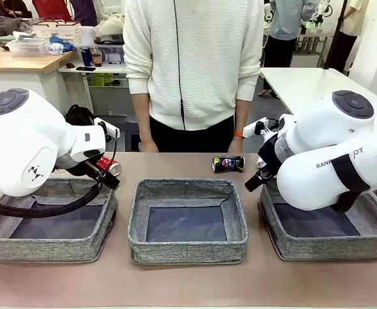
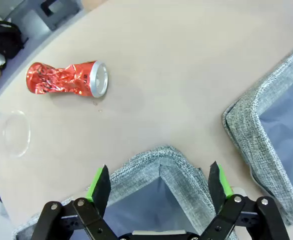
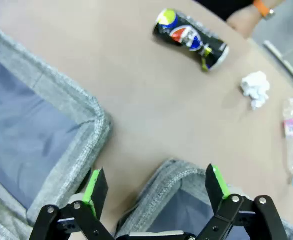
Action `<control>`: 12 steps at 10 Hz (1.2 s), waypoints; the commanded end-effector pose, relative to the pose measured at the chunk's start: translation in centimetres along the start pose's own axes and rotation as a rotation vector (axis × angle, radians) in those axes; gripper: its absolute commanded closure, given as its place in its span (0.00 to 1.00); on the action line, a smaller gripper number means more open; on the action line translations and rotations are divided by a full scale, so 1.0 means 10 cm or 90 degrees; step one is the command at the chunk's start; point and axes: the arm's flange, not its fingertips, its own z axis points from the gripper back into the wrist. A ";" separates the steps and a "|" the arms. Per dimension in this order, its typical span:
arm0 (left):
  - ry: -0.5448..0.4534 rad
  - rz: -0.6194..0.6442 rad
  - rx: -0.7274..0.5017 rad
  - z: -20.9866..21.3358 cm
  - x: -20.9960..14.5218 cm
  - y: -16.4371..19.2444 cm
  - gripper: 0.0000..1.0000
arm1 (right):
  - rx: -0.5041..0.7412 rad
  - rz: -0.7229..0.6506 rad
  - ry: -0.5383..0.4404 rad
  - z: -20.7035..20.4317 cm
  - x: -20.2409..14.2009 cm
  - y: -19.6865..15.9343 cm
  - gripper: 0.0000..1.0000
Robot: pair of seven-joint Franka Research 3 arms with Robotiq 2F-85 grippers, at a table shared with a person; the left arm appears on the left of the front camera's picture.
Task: Sort the waste into the appropriate baskets.
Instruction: Pick up the waste item pointed out by the person.
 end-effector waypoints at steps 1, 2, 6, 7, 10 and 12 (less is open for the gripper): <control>0.000 0.000 0.000 0.00 0.00 0.00 0.00 | 0.000 0.000 0.000 0.00 0.00 0.00 0.00; 0.000 0.000 0.000 0.00 0.00 0.00 0.00 | 0.000 0.000 0.000 0.00 0.00 0.00 0.00; 0.000 0.000 0.000 0.00 0.00 0.00 0.00 | 0.000 0.000 0.000 0.00 0.00 0.00 0.00; 0.000 0.000 0.000 0.00 0.00 0.00 0.00 | 0.000 0.000 0.000 0.00 0.00 0.00 0.00; 0.000 0.000 0.000 0.00 0.00 0.00 0.00 | 0.000 0.000 0.000 0.00 0.00 0.00 0.00; -0.027 -0.027 -0.011 0.40 0.07 -0.03 0.00 | -0.055 -0.019 0.028 0.29 0.08 0.08 0.00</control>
